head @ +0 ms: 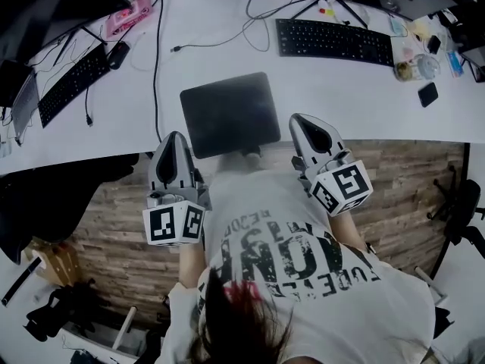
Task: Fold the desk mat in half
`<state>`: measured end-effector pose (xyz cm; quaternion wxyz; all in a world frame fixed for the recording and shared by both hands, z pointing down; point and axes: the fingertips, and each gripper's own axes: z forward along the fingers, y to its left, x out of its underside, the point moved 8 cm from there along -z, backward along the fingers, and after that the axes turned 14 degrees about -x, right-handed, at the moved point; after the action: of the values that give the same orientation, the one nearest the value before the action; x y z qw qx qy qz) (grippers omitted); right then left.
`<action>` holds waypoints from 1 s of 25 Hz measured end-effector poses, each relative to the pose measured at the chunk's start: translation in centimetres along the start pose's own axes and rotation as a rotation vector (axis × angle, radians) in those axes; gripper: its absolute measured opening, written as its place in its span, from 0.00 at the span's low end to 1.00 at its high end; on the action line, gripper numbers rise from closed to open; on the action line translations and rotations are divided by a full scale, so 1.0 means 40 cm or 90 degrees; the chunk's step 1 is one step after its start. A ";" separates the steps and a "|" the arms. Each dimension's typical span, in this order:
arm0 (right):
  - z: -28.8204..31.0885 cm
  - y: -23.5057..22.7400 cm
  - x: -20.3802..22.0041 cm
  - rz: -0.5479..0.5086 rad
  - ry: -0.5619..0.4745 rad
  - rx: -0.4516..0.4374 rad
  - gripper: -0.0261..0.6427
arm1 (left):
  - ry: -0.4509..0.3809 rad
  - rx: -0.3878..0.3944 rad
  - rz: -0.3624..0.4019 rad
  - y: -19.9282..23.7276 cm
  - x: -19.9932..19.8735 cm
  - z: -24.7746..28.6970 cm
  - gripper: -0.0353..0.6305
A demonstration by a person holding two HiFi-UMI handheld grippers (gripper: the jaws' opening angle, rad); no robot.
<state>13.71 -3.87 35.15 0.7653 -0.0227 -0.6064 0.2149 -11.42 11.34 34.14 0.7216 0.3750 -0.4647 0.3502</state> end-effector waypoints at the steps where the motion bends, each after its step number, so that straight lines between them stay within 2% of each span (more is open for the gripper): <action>1: 0.003 -0.002 -0.001 0.001 0.000 -0.002 0.04 | -0.001 -0.004 0.000 0.003 -0.001 0.001 0.04; 15: 0.073 0.008 -0.047 -0.005 -0.020 0.002 0.04 | 0.006 -0.012 0.005 0.078 -0.038 0.039 0.04; 25: 0.102 0.034 -0.061 -0.008 -0.026 0.010 0.04 | 0.020 0.007 0.010 0.108 -0.045 0.051 0.04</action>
<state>9.05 -4.45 33.58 0.7541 -0.0083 -0.6204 0.2152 -16.55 11.33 33.97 0.7240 0.3699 -0.4540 0.3646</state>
